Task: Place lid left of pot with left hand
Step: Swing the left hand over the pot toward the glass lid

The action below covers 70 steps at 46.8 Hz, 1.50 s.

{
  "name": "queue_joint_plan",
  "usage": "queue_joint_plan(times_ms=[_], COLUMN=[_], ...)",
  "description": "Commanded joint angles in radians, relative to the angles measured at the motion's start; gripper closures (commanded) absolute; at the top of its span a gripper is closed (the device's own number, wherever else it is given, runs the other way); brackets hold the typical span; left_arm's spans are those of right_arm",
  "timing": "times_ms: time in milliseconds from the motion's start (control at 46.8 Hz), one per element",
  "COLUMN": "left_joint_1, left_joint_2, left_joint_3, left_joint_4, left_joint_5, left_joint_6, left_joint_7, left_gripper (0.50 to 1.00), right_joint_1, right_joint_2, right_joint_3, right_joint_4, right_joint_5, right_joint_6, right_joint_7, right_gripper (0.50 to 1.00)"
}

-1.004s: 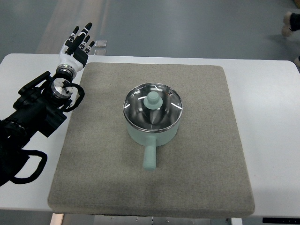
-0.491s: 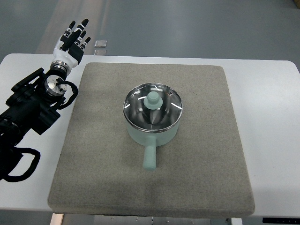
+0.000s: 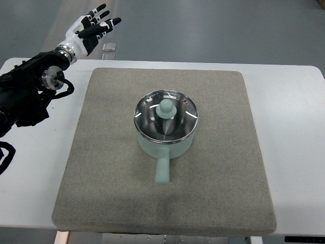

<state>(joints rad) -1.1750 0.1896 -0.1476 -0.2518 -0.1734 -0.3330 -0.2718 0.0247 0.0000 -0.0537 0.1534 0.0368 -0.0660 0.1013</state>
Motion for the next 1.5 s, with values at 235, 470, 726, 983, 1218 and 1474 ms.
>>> queue_joint_plan(times_ms=[235,470,726,983,1218,1474], left_joint_1=[-0.100,-0.149,-0.230,-0.296,-0.339,-0.387], left_joint_2=[0.042,0.047,0.099,0.110,0.159,0.188], left_joint_3=[0.180,0.183,0.183,0.180,0.189,0.260], left_joint_4=[-0.015,-0.023,-0.202,-0.326,-0.480,-0.554], left_joint_5=[0.282,0.600,0.795,0.862,0.876,1.184], left_joint_6=[-0.193,-0.278,-0.278,-0.278,-0.278,-0.278], left_joint_7=[-0.001,-0.003,-0.003,-0.001,-0.001,-0.018], left_gripper=[0.506,0.506,0.506,0.506,0.506,0.506], right_joint_1=[0.000,0.000,0.000,0.000,0.000,0.000], right_joint_2=[0.000,0.000,0.000,0.000,0.000,0.000], right_joint_3=[0.000,0.000,0.000,0.000,0.000,0.000], right_joint_4=[0.000,0.000,0.000,0.000,0.000,0.000], right_joint_5=[0.000,0.000,0.000,0.000,0.000,0.000], right_joint_6=[0.000,0.000,0.000,0.000,0.000,0.000], right_joint_7=[0.000,0.000,0.000,0.000,0.000,0.000], right_gripper=[0.579,0.579,0.579,0.579,0.577,0.579])
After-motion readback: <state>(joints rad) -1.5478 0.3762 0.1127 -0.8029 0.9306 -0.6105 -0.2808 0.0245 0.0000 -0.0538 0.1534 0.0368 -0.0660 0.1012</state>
